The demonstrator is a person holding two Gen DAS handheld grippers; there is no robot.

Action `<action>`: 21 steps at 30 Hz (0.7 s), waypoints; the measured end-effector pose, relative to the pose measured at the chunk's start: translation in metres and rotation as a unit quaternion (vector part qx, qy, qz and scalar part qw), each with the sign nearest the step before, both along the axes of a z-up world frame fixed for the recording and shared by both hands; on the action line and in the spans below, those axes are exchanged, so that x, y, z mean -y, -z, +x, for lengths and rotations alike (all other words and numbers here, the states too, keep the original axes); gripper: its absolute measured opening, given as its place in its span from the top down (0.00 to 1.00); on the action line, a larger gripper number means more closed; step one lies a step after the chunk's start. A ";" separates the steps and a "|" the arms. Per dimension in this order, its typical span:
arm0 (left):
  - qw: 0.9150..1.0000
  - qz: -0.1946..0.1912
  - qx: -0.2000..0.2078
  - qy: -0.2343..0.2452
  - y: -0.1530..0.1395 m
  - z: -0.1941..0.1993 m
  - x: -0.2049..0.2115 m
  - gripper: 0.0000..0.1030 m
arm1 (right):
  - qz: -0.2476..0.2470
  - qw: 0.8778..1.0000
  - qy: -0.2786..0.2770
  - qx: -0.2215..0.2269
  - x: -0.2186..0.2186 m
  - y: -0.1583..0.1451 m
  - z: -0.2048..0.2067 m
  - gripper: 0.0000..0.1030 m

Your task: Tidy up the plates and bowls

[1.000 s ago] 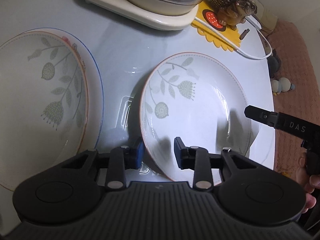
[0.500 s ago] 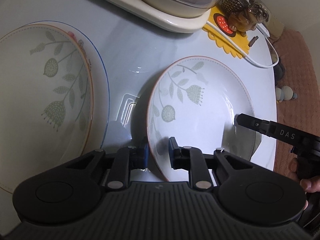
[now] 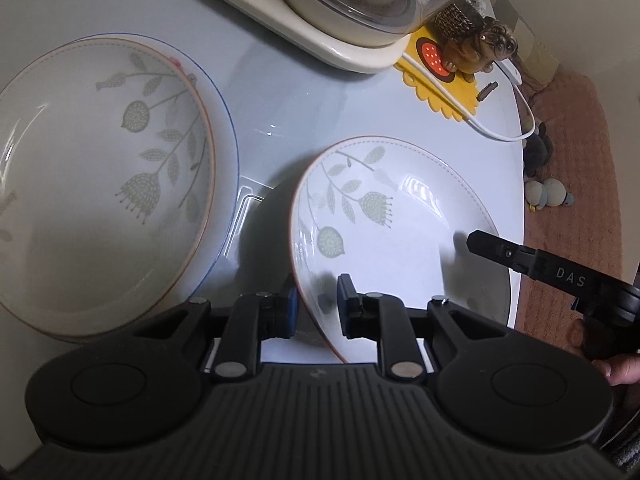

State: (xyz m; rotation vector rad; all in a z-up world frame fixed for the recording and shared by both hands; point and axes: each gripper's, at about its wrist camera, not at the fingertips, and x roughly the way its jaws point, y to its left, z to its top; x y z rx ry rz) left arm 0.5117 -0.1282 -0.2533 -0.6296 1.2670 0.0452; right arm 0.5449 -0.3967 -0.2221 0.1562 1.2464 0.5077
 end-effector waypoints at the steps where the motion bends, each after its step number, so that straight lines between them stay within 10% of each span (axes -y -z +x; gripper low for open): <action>1: 1.000 -0.002 0.001 -0.004 -0.003 -0.003 -0.002 0.78 | 0.003 1.000 -0.002 0.000 -0.001 -0.003 -0.002 0.84; 21: 0.996 -0.046 0.041 -0.058 -0.075 -0.075 -0.070 0.78 | 0.057 0.998 -0.005 0.030 -0.045 -0.073 -0.044 0.84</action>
